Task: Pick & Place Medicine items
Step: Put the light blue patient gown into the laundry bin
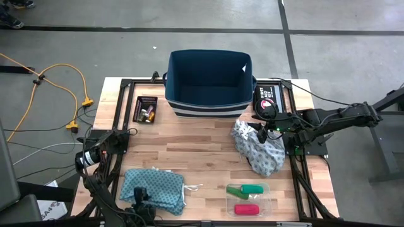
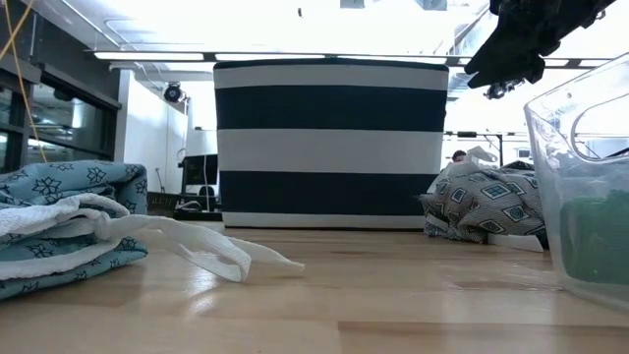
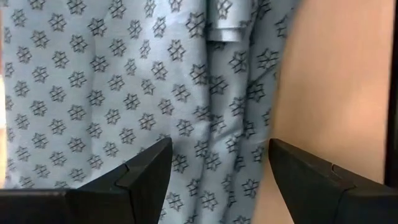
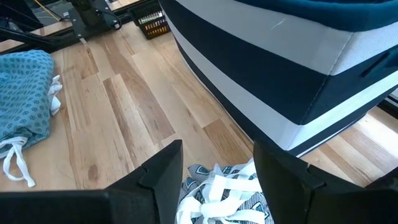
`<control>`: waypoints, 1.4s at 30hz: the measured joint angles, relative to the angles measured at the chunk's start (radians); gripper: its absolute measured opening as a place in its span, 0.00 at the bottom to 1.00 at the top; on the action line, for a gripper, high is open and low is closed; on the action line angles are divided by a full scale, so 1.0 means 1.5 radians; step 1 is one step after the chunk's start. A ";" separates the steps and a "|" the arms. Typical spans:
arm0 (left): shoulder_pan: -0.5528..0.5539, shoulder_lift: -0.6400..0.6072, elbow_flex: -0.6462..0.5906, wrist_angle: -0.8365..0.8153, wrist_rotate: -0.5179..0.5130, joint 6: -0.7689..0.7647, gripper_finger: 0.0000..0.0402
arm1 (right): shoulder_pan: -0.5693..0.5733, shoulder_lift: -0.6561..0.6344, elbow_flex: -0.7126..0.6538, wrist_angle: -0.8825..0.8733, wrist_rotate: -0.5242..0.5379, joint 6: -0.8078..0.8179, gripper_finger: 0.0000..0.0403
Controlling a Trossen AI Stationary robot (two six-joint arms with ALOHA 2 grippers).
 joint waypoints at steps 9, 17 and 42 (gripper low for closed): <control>0.000 0.000 0.000 -0.018 -0.014 -0.003 0.64 | 0.000 0.000 0.000 0.000 0.000 0.000 0.46; 0.001 0.019 0.002 -0.005 -0.028 -0.012 0.64 | 0.000 0.000 0.000 0.000 0.000 0.000 0.46; -0.001 0.027 -0.002 -0.064 -0.055 -0.008 0.64 | 0.000 0.000 0.000 0.002 0.000 0.000 0.46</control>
